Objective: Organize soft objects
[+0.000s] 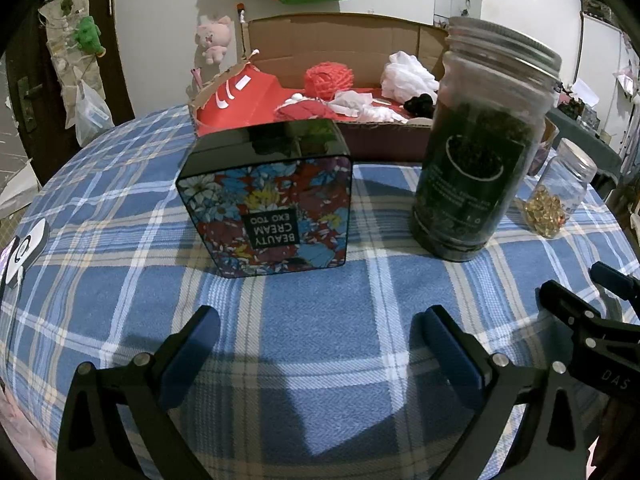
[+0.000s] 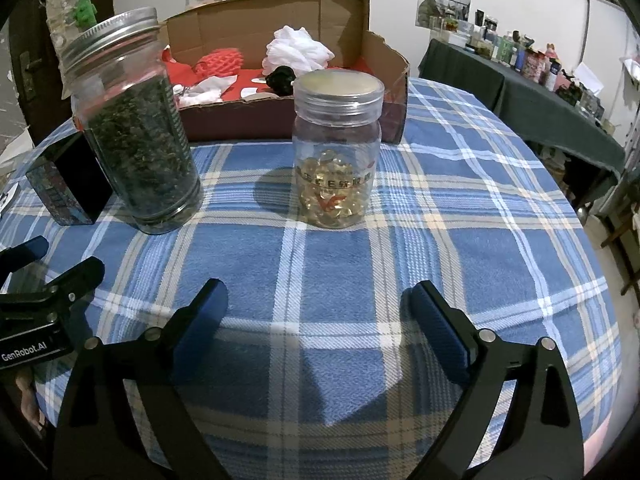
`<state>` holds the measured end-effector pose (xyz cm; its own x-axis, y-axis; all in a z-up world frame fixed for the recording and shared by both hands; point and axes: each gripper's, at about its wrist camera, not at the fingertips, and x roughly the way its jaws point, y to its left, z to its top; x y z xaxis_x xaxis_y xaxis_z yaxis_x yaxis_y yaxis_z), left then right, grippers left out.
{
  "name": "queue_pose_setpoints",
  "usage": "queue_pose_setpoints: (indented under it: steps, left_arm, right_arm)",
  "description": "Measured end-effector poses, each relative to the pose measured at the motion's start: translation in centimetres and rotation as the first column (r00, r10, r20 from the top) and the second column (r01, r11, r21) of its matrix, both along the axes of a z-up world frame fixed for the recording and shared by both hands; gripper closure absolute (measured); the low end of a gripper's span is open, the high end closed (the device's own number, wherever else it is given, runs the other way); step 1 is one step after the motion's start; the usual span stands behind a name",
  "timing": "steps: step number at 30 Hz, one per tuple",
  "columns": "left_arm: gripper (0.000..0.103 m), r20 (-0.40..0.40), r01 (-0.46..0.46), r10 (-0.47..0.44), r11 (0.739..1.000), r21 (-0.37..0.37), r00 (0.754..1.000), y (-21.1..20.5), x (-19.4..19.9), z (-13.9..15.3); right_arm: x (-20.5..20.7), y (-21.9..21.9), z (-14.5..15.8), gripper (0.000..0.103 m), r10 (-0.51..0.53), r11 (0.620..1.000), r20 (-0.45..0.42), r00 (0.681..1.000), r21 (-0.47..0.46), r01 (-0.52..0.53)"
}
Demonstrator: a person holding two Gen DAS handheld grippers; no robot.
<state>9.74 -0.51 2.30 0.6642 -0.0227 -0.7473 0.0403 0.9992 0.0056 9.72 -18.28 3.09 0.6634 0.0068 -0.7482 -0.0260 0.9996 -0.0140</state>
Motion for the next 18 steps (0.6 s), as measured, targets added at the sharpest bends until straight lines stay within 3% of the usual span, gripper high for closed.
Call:
queue_pose_setpoints:
  steps: [18]
  left_arm:
    - [0.000,-0.004,0.000,0.000,1.000,-0.006,1.000,0.05,0.07,0.01]
  right_arm:
    - [0.11,-0.02,-0.06,0.005,-0.006,1.000,-0.007,1.000,0.000,0.006]
